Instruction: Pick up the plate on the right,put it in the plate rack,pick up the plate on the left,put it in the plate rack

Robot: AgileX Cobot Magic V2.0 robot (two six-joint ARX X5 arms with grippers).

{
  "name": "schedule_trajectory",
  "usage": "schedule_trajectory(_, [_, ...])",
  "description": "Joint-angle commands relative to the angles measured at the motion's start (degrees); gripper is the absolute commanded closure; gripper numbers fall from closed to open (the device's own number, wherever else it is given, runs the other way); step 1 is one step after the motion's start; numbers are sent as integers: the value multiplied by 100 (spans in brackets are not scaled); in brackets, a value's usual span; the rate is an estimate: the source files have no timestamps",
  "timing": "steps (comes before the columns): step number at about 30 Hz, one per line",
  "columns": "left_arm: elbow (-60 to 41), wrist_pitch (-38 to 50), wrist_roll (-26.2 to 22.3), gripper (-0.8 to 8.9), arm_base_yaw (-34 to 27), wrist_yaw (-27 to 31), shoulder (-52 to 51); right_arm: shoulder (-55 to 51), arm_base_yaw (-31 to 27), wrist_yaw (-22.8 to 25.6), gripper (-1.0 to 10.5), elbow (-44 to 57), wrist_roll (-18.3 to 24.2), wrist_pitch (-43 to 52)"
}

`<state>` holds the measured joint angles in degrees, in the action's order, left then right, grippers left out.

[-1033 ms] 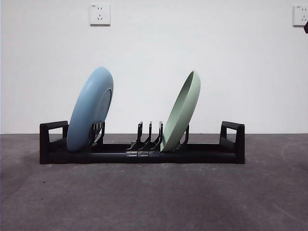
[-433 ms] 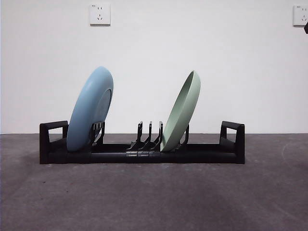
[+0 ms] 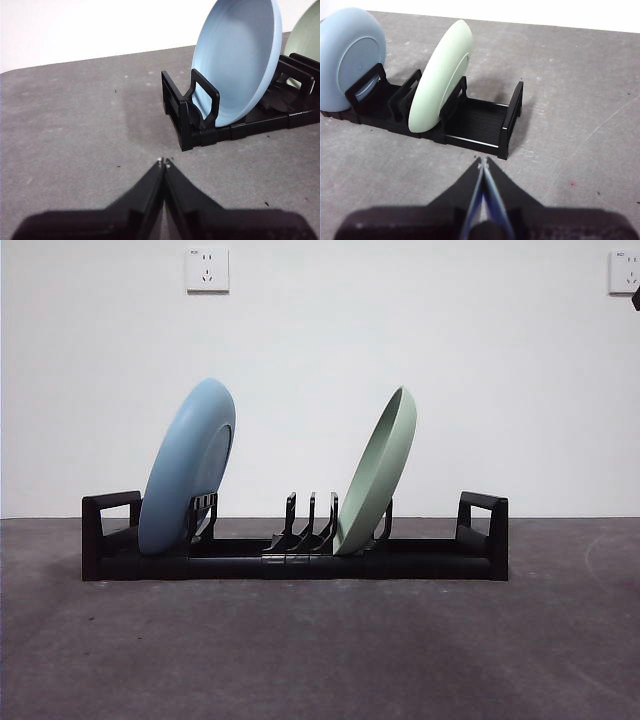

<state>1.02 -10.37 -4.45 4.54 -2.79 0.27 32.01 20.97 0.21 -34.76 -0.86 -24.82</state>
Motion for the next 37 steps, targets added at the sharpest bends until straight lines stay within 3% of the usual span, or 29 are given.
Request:
schedule_trajectory(1, [-81, 7, 35, 817, -17, -24, -17, -13, 4, 17, 941, 59, -59, 31])
schedule_trajectory(5, [-81, 7, 35, 817, -17, -24, -17, -92, 2, 17, 941, 61, -59, 2])
schedule_trajectory(7, [-81, 7, 37, 817, -17, -24, -17, -437, -131, 7, 941, 66, 243, -76])
schedule_trajectory(11, [-81, 7, 35, 817, -17, -24, -17, -1379, -852, -46, 941, 461, 326, 68])
schedule_trajectory(14, [-81, 7, 37, 817, -17, -24, -17, -2208, -1362, -466, 941, 1158, 352, 540])
schedule_trajectory(16, [-81, 7, 35, 817, -17, -22, -17, -2673, -1526, -483, 941, 1766, 352, 1034])
schedule_trajectory(24, [-81, 7, 35, 817, -15, -24, -17, -3193, -1532, -483, 941, 3117, 144, 1683])
schedule_trajectory(29, [-81, 7, 35, 817, -13, -24, -17, -3193, -1528, -485, 941, 3445, -149, 1657])
schedule_trajectory(37, [-81, 7, 35, 817, -13, -24, -17, -3193, -1528, -476, 941, 3445, -153, 1453])
